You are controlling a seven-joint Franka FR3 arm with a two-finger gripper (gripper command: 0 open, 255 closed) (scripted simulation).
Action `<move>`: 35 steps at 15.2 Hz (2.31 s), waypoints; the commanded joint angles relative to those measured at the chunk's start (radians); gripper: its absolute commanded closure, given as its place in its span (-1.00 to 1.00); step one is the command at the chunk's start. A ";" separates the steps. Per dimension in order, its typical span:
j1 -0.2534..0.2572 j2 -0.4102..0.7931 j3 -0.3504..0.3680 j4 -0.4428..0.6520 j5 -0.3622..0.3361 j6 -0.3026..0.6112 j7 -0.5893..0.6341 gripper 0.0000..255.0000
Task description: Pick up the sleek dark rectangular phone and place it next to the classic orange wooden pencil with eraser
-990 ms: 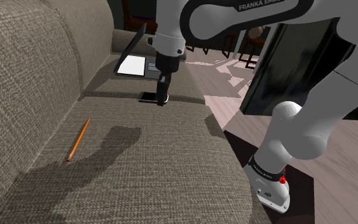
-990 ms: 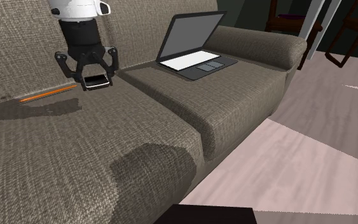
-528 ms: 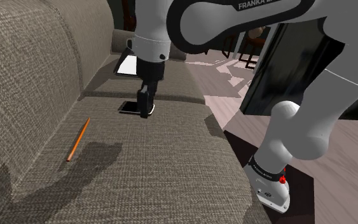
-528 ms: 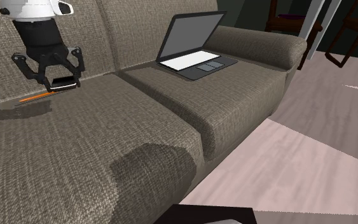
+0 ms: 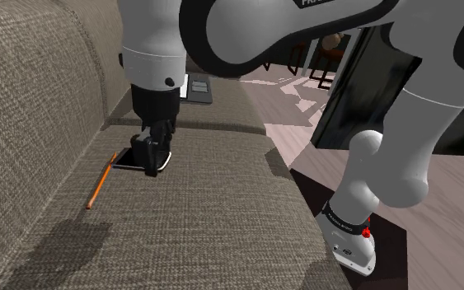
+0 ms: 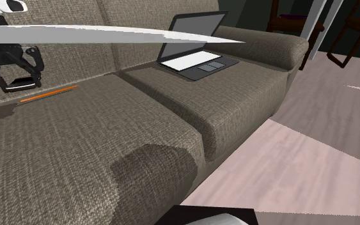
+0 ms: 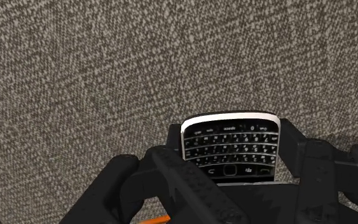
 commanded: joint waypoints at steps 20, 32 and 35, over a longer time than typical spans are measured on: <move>0.103 0.263 0.055 0.123 -0.111 0.121 0.196 1.00; 0.103 0.262 0.055 0.122 -0.111 0.121 0.196 -1.00; 0.102 0.251 0.057 0.142 -0.106 0.092 0.192 -1.00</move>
